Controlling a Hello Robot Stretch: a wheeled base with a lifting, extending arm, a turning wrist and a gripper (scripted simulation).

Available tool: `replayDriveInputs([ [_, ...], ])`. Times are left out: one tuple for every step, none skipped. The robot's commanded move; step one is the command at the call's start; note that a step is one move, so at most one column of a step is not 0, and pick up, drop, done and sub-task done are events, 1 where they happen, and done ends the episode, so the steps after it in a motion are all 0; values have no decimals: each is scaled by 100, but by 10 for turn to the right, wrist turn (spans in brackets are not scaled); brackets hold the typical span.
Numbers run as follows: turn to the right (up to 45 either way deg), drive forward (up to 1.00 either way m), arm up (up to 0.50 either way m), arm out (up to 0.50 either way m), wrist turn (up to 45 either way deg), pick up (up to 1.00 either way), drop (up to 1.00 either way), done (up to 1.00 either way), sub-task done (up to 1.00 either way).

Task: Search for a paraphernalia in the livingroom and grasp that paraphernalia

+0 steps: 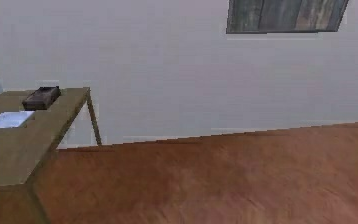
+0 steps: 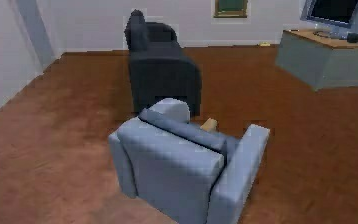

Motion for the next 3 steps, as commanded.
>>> replayDriveInputs([
  [-330,0,0,0,0,0,0,0,0],
  [0,30,0,0,0,0,0,0,0],
  [450,0,0,0,0,0,0,0,0],
])
